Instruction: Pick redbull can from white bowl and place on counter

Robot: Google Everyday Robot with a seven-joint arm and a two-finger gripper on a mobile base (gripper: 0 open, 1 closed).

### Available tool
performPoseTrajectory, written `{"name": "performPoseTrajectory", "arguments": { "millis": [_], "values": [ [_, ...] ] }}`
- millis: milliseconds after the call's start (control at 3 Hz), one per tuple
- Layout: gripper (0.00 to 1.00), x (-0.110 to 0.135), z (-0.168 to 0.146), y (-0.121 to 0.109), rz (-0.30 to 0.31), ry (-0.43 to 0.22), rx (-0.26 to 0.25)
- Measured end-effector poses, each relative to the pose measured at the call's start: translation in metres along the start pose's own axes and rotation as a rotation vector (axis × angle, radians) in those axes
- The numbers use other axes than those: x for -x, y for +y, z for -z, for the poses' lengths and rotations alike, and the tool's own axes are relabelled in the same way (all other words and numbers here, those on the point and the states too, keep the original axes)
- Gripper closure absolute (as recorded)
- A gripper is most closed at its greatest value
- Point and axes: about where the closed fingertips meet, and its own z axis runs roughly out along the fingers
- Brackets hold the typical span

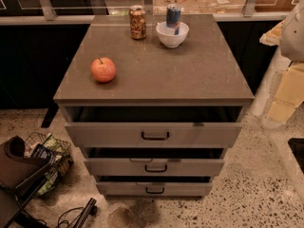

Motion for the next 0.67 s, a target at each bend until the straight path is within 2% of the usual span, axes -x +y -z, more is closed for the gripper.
{"name": "performPoseTrajectory", "arguments": {
  "millis": [333, 667],
  "values": [
    [0.00, 0.000, 0.000, 0.000, 0.000, 0.000, 0.000],
    [0.00, -0.003, -0.002, -0.027, -0.047, -0.054, -0.053]
  ]
}}
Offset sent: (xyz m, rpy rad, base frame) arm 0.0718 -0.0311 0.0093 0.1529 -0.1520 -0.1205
